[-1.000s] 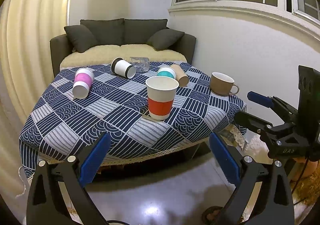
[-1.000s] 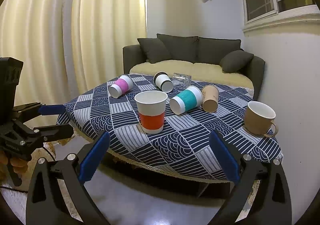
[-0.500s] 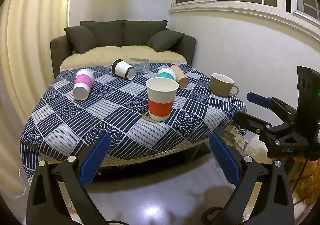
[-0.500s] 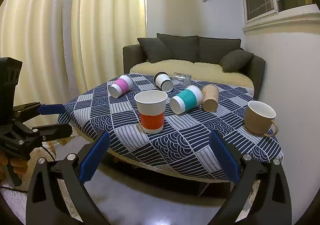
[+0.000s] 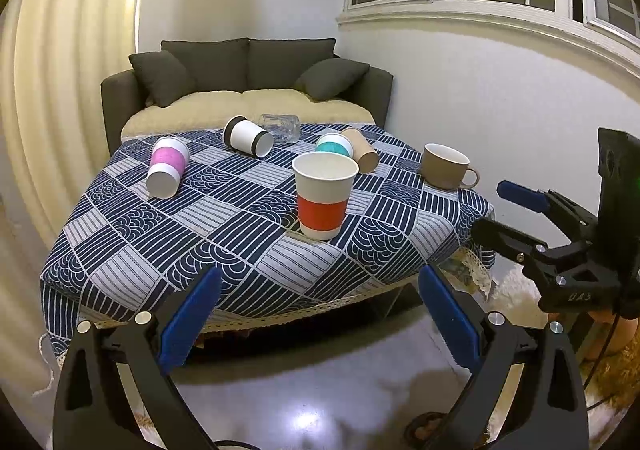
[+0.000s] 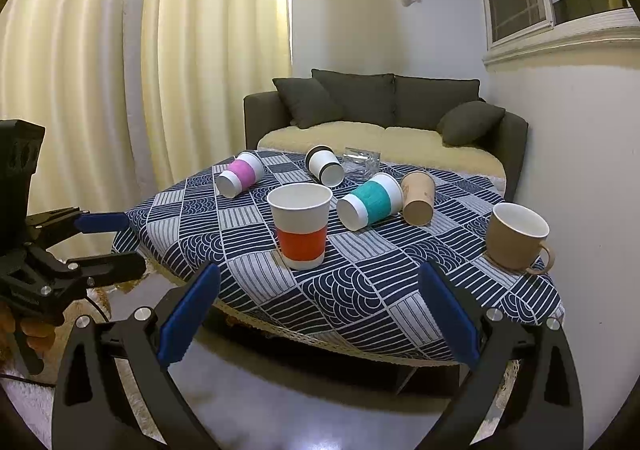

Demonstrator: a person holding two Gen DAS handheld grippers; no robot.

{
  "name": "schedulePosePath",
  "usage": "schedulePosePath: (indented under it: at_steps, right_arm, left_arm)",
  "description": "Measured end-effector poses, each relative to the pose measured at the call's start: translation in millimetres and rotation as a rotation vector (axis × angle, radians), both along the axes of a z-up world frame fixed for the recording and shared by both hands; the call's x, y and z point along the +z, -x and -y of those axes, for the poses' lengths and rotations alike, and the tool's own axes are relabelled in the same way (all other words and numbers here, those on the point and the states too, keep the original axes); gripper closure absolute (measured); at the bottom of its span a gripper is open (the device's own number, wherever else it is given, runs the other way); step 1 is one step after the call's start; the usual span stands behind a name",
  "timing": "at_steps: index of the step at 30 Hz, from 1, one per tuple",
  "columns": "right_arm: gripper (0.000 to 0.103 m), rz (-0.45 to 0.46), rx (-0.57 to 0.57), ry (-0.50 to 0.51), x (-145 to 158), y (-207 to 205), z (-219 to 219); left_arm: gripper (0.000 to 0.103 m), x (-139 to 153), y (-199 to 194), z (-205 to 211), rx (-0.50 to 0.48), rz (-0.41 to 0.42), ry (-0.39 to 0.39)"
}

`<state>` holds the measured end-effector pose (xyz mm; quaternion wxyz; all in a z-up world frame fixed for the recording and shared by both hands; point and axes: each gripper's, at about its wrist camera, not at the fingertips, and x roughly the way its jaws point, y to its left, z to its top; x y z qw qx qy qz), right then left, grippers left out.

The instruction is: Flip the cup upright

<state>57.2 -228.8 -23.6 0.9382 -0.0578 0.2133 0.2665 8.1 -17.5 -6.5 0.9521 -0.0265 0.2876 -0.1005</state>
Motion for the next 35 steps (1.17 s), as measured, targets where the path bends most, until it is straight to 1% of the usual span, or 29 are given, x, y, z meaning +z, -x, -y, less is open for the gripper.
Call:
schedulePosePath:
  at_steps: [35]
  right_arm:
    - [0.005, -0.003, -0.003, 0.003, -1.8, -1.7, 0.8]
  left_arm:
    - [0.007, -1.6, -1.1, 1.4, -0.004, -0.011, -0.007]
